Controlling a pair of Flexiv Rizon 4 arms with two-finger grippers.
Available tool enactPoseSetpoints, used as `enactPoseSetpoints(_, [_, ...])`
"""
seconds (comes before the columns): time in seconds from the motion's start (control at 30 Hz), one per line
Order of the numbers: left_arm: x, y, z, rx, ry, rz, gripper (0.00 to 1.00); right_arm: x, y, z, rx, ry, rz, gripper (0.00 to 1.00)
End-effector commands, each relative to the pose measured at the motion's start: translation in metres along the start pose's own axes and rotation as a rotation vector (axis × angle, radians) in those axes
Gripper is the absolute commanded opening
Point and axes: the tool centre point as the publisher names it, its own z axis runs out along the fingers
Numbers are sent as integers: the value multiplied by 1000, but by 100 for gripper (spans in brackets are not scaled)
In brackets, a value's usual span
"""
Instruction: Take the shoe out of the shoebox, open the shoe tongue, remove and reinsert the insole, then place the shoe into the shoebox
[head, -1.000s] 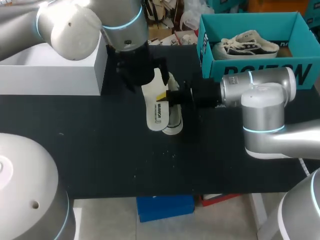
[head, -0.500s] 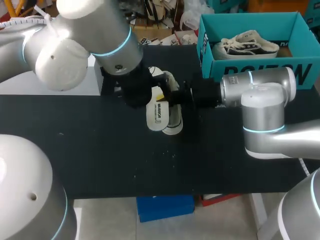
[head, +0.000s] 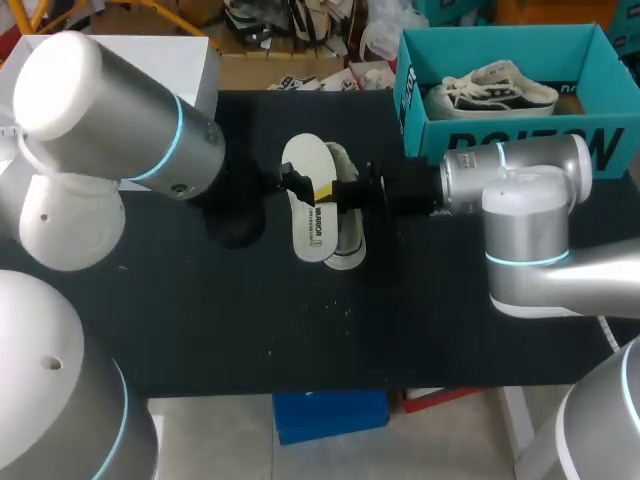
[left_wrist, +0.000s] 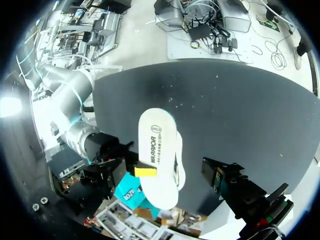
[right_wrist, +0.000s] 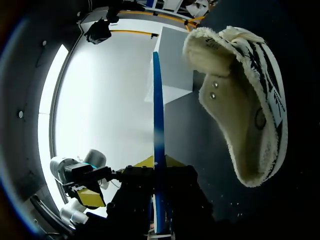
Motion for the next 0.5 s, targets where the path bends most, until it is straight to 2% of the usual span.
enactPoseSetpoints(0.03, [9,-4,-2,-9,-213,4,100,0,0,1,-2,-1,1,0])
enactPoseSetpoints(0.33, [9,-4,-2,-9,-213,4,100,0,0,1,-2,-1,1,0])
enactPoseSetpoints(0.5, [33,-6,9,30,-394,-83,100,0,0,1,-2,-1,1,0])
